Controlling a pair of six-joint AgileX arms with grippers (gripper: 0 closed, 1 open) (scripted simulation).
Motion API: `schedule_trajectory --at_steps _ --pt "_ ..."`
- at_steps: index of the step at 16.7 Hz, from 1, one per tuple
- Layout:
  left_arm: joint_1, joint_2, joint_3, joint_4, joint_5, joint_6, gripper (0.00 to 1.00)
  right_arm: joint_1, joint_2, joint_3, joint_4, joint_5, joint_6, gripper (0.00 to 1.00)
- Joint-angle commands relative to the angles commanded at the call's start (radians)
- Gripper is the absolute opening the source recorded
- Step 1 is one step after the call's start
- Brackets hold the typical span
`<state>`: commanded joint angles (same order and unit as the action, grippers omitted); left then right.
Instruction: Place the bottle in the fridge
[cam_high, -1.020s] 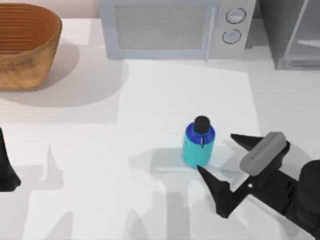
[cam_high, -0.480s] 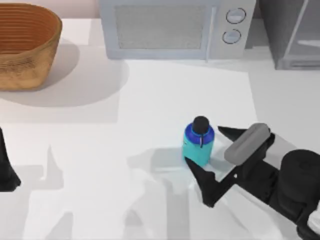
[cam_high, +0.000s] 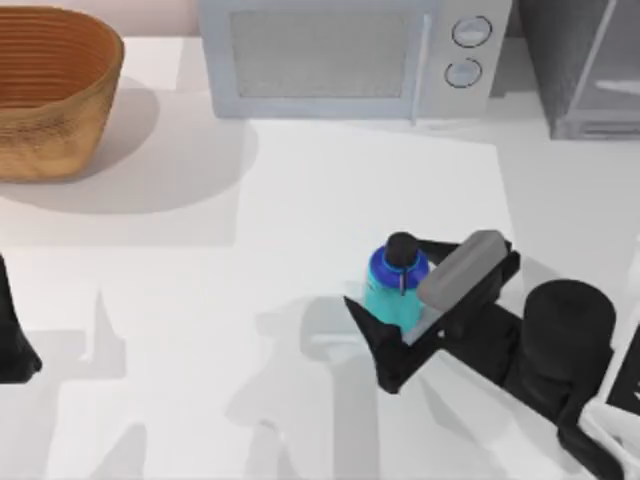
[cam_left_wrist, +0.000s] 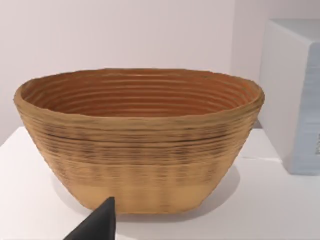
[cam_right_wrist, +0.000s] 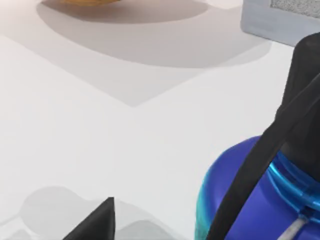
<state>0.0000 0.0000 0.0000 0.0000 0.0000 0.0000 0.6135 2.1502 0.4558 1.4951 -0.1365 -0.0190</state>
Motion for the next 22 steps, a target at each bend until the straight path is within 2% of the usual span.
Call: schedule_trajectory --at_steps 13,22 --pt "0.0 0.0 0.0 0.0 0.0 0.0 1.0 0.0 0.0 0.0 0.0 0.0 0.0 0.03" --pt "0.0 0.0 0.0 0.0 0.0 0.0 1.0 -0.002 -0.001 -0.001 0.0 0.0 0.001 0.01"
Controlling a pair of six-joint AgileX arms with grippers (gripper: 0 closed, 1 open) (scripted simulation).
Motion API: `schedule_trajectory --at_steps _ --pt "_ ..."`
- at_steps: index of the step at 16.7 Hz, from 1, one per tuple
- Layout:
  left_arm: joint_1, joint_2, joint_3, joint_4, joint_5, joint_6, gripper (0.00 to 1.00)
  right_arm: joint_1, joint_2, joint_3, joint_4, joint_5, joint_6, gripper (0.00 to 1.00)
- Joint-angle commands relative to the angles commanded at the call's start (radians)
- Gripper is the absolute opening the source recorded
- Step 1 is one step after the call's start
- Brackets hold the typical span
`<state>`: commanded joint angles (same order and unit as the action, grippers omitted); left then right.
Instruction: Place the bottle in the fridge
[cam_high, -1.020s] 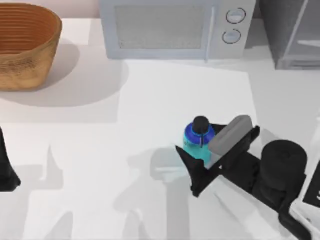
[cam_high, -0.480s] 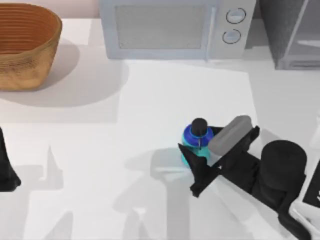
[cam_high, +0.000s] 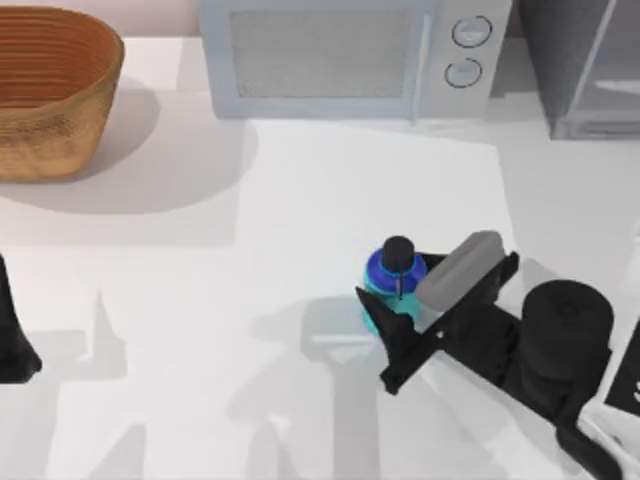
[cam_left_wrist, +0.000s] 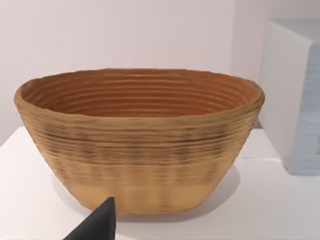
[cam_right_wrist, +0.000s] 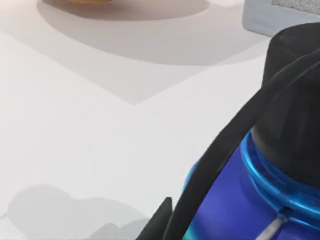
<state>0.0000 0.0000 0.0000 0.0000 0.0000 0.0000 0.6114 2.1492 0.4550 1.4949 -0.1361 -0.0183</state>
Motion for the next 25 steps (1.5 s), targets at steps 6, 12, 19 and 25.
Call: schedule_trajectory --at_steps 6,12,19,25 --pt "0.0 0.0 0.0 0.0 0.0 0.0 1.0 -0.137 -0.144 -0.076 -0.105 -0.138 -0.027 0.01" --pt "0.0 0.0 0.0 0.0 0.0 0.0 1.0 -0.357 -0.39 -0.164 -0.229 -0.359 -0.073 0.01" --pt "0.0 0.0 0.0 0.0 0.0 0.0 1.0 -0.371 -0.407 -0.176 -0.251 -0.363 -0.074 0.01" --pt "0.0 0.0 0.0 0.0 0.0 0.0 1.0 -0.464 -0.694 -0.207 -0.469 -0.262 -0.01 0.01"
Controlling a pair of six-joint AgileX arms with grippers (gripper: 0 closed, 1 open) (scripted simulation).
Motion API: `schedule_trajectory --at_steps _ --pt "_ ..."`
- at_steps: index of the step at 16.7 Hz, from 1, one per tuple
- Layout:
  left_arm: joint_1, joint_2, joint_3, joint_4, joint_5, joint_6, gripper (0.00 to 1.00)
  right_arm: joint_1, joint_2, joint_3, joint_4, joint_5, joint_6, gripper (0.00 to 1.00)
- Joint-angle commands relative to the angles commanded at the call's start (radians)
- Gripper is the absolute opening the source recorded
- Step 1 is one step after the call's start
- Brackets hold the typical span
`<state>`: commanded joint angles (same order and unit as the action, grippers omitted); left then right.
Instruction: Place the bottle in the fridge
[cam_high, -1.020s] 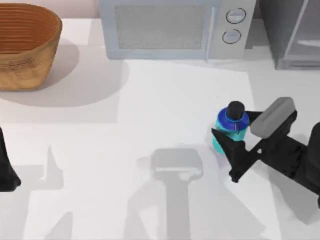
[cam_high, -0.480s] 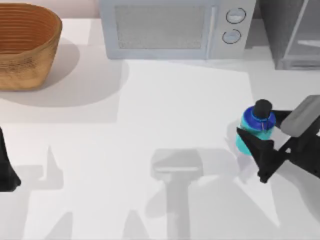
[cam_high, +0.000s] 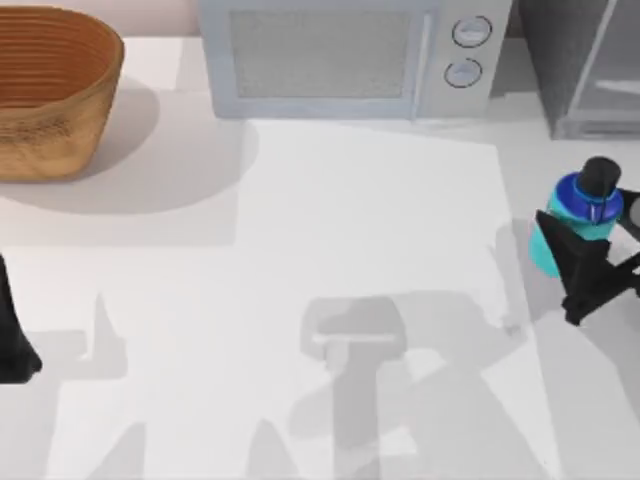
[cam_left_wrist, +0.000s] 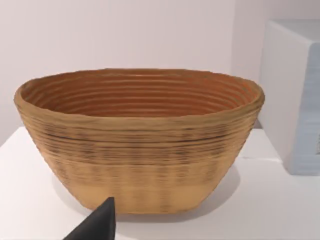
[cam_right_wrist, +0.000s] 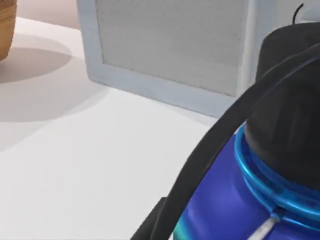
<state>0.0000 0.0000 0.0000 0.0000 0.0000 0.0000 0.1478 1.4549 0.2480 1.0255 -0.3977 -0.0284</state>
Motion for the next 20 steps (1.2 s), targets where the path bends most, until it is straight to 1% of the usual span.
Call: schedule_trajectory --at_steps 3,7,12,16,20 --pt "0.0 0.0 0.0 0.0 0.0 0.0 1.0 -0.06 -0.269 -0.043 -0.196 0.082 0.035 0.01" --pt "0.0 0.0 0.0 0.0 0.0 0.0 1.0 -0.124 -0.681 -0.126 -0.504 0.203 0.062 0.01" --pt "0.0 0.0 0.0 0.0 0.0 0.0 1.0 -0.157 -1.153 -0.211 -0.828 0.324 0.054 0.01" --pt "0.0 0.0 0.0 0.0 0.0 0.0 1.0 -0.153 -1.387 -0.241 -0.979 0.38 0.036 0.01" --pt "0.0 0.0 0.0 0.0 0.0 0.0 1.0 -0.148 -1.455 -0.248 -1.026 0.398 0.028 0.01"
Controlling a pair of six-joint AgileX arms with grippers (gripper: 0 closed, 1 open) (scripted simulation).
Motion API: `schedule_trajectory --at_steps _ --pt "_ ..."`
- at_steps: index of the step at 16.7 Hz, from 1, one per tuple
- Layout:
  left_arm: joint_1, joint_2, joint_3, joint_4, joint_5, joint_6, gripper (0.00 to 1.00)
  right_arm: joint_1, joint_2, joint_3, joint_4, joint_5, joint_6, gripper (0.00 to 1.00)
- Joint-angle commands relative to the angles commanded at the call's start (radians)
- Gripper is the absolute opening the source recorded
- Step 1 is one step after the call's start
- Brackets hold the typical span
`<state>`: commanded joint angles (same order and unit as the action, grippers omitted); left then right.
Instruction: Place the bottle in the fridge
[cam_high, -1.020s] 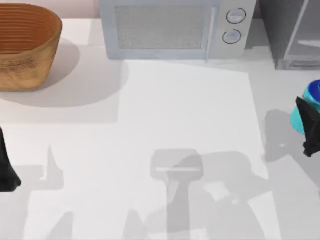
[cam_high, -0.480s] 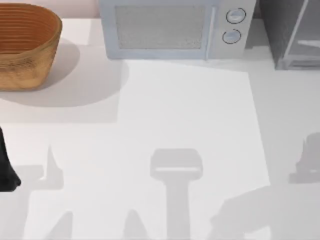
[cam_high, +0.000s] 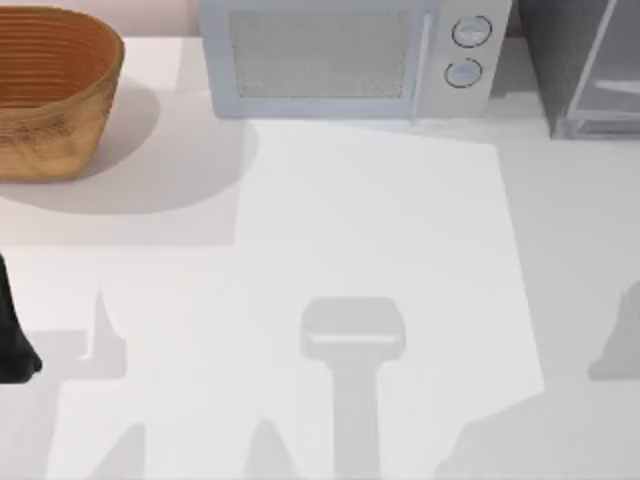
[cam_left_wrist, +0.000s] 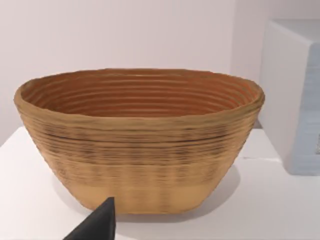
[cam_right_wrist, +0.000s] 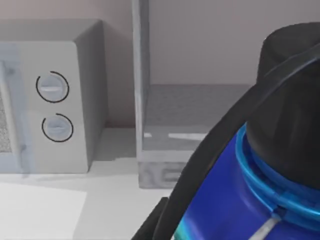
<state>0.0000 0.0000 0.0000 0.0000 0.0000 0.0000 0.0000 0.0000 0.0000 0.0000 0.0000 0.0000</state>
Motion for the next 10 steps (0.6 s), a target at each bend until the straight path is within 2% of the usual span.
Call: schedule_trajectory --at_steps 6,10 --pt "0.0 0.0 0.0 0.0 0.0 0.0 1.0 -0.001 0.014 0.009 0.009 -0.004 0.003 0.01" --pt "0.0 0.0 0.0 0.0 0.0 0.0 1.0 -0.025 0.16 0.1 0.113 -0.025 0.008 0.01"
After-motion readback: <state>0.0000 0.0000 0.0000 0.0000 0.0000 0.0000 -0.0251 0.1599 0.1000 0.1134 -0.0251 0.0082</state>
